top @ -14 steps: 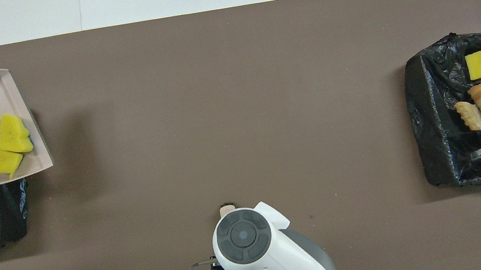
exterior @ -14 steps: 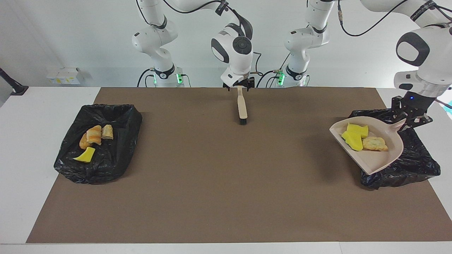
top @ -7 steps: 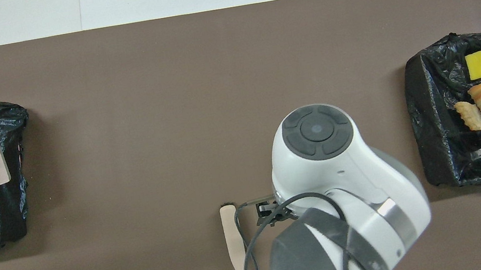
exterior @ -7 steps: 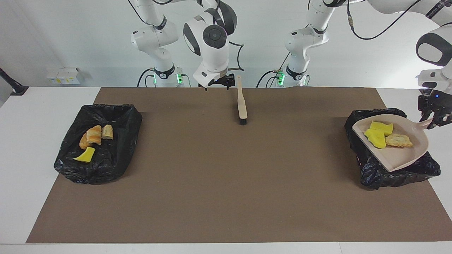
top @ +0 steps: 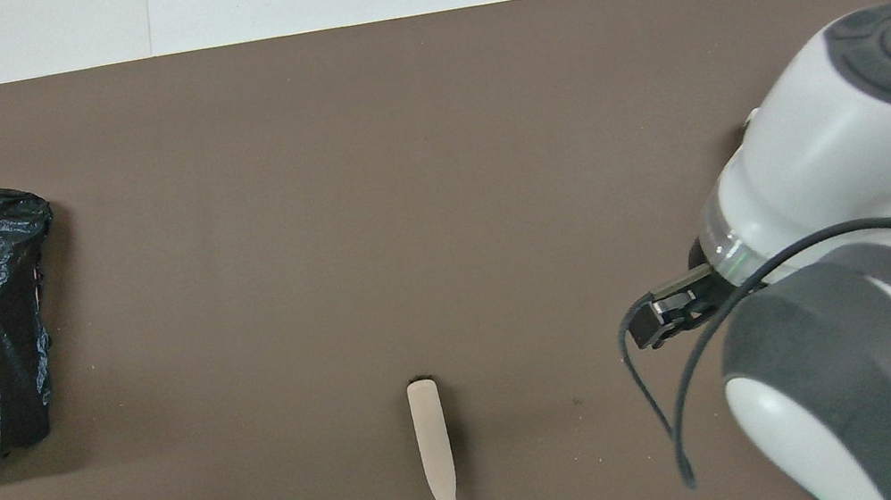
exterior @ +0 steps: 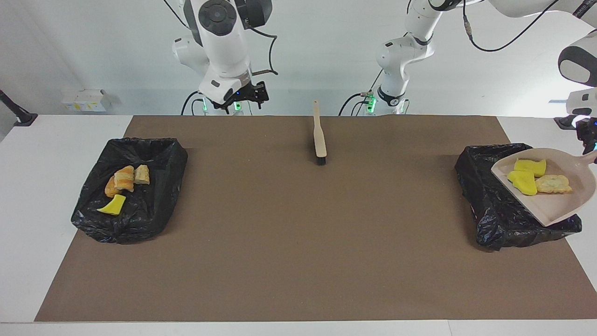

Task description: Sweep and dump trash in bin

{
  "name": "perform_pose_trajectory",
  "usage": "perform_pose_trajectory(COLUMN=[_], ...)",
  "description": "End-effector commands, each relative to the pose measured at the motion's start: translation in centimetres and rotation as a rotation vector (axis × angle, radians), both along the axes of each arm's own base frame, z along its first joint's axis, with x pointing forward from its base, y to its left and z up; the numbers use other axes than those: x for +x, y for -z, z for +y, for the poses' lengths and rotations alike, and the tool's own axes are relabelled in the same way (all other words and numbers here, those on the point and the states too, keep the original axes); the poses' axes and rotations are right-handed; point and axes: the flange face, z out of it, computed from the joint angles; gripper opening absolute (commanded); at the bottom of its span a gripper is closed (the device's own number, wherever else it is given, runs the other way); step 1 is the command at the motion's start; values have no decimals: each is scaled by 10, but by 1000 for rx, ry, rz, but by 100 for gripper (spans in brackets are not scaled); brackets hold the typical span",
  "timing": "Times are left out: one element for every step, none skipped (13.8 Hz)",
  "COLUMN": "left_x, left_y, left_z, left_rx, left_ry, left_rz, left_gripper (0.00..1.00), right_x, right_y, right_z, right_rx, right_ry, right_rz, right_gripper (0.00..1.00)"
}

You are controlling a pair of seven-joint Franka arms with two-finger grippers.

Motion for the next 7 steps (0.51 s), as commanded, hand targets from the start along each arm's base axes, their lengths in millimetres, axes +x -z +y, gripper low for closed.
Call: perform_pose_trajectory(left_x=[11, 11, 10, 10, 9, 9, 9], left_y=[-13, -15, -16, -18, -19, -20, -21], left_z=[-12, -13, -13, -11, -11, -11, -10], left_rx=[183, 225, 245, 264, 299, 312, 320], left_ry=[-15, -30, -31, -29, -19, -34, -55], left_rz=[-16, -21, -19, -17, -7, -16, -32], left_gripper=[0, 0, 0, 0, 0, 0, 0], right_x=[10, 14, 19, 25, 29, 34, 39], right_y=[-23, -23, -25, -36, -44, -49, -53], right_z=[-35, -46, -56, -63, -76, -89, -101], right_rx=[-16, -29, -38, -48, -55, -47, -46], right_ry=[-54, -50, -37, -36, -52, -57, -44], right_rz=[-30, -39, -55, -91, -114, -138, -167], right_gripper=[100, 100, 100, 100, 100, 100, 100])
